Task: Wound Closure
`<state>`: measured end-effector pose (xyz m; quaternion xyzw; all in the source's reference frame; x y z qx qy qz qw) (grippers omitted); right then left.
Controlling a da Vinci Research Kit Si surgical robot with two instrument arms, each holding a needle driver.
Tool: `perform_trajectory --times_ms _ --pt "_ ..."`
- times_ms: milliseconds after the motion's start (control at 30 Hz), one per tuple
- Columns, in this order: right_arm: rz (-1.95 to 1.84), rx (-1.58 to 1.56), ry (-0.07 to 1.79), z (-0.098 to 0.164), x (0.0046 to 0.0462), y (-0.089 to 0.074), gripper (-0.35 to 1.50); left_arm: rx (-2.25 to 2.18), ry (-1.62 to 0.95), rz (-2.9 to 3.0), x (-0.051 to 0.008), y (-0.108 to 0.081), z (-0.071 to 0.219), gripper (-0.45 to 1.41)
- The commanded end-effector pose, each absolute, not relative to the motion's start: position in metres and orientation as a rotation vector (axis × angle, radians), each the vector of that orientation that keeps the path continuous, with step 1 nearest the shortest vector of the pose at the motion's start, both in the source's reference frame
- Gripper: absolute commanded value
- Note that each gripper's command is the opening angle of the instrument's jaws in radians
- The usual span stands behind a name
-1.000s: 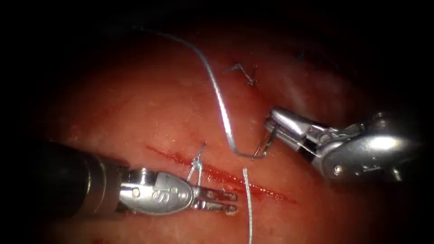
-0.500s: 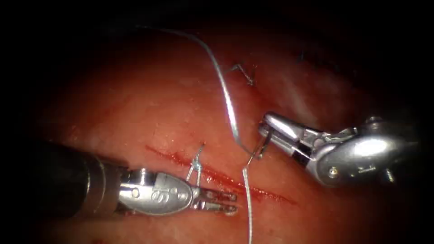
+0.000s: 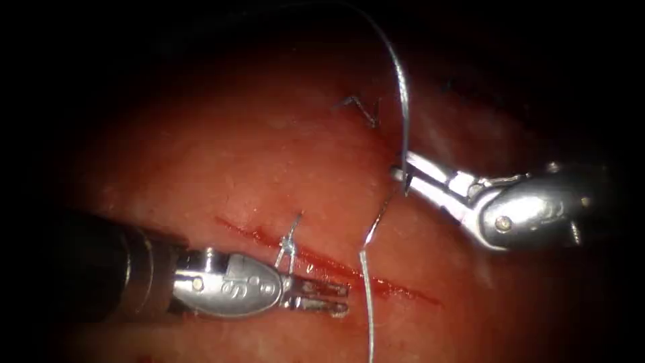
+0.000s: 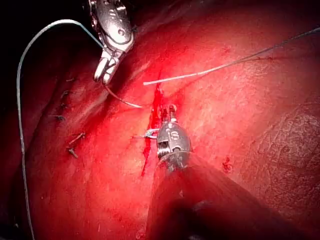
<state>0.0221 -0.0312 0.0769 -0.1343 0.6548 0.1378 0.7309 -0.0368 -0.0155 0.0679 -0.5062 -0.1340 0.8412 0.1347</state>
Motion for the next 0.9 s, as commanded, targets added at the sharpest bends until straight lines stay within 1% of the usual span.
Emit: perform_trajectory --times_ms 33,433,900 --pt "0.338 -0.268 1.446 0.0781 0.0225 -0.0308 -0.35 -1.468 -0.386 2.439 -0.0373 -0.0155 0.0686 -0.20" --pt "0.498 -0.061 1.519 0.0809 0.0225 -0.0306 -0.35 -1.460 -0.379 2.444 -0.0369 -0.0153 0.0689 -0.20" --pt "0.631 0.034 1.502 0.0815 0.0232 -0.0303 -0.35 -1.458 -0.380 2.447 -0.0369 -0.0153 0.0689 -0.20"
